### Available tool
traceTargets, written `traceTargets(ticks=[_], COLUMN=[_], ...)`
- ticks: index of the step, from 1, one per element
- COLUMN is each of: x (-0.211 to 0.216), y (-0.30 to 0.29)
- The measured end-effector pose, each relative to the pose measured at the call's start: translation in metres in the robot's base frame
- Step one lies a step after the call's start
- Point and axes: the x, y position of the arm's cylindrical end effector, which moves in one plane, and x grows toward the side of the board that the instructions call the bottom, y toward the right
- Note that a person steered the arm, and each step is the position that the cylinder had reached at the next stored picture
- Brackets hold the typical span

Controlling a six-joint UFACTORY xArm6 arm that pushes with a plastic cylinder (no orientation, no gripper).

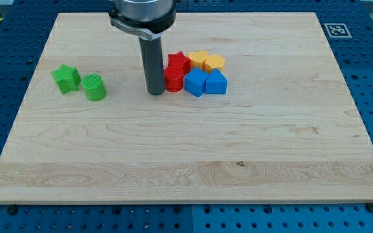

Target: Move your arm to the top of the green circle

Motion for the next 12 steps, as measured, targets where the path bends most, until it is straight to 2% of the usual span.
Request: traceTargets(ticks=[2,7,9,10,11,12], x=[0.031,0.067,0.068,0.068,0.062,0.013], y=[-0.001,0.025,0.025,0.008,-0.037,-0.047])
